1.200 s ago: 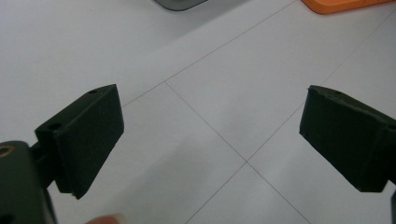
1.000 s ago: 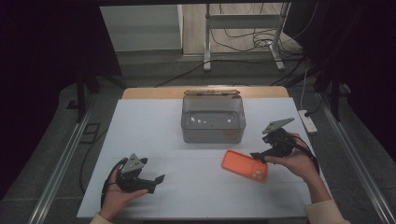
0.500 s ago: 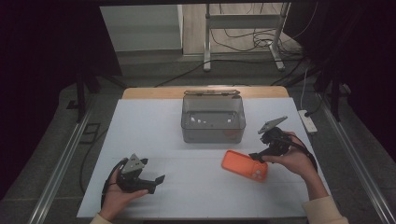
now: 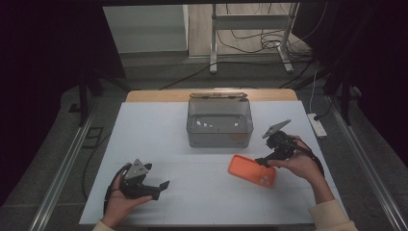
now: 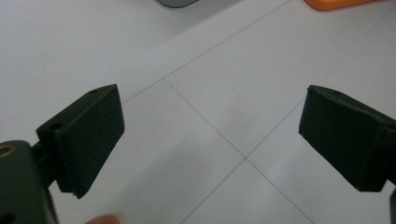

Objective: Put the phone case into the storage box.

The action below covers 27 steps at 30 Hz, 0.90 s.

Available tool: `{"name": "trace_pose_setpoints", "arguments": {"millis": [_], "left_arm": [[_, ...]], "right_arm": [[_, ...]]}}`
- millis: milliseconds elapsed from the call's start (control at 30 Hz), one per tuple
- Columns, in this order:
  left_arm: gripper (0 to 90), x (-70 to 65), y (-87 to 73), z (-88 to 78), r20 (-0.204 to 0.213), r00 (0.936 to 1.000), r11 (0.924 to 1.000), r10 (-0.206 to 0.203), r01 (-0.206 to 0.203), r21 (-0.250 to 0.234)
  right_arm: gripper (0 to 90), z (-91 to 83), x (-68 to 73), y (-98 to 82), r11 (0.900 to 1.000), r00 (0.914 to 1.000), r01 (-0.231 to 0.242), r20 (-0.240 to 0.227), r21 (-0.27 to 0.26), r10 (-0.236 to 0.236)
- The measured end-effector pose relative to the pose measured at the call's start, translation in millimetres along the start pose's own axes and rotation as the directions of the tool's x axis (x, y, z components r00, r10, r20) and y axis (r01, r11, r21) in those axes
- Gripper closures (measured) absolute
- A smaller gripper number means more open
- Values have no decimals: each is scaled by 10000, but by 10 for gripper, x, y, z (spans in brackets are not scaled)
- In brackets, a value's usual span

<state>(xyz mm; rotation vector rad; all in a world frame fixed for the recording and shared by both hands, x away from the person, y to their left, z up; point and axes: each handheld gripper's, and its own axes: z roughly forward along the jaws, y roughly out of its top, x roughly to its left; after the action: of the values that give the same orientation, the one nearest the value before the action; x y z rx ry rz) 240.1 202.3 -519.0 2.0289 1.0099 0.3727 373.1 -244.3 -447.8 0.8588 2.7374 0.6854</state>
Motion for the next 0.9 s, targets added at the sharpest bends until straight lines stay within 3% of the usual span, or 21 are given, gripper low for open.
{"name": "trace_pose_setpoints", "arguments": {"millis": [367, 900], "left_arm": [[71, 4, 9, -13, -18, 10000, 9999, -93, 93, -117], [71, 5, 3, 0, 1, 10000, 10000, -76, 76, -7]], "right_arm": [[193, 54, -20, 11, 9998, 10000, 93, -7, 191, -93], [245, 288, -45, 38, 9949, 9996, 274, -54, 975, -270]]}}
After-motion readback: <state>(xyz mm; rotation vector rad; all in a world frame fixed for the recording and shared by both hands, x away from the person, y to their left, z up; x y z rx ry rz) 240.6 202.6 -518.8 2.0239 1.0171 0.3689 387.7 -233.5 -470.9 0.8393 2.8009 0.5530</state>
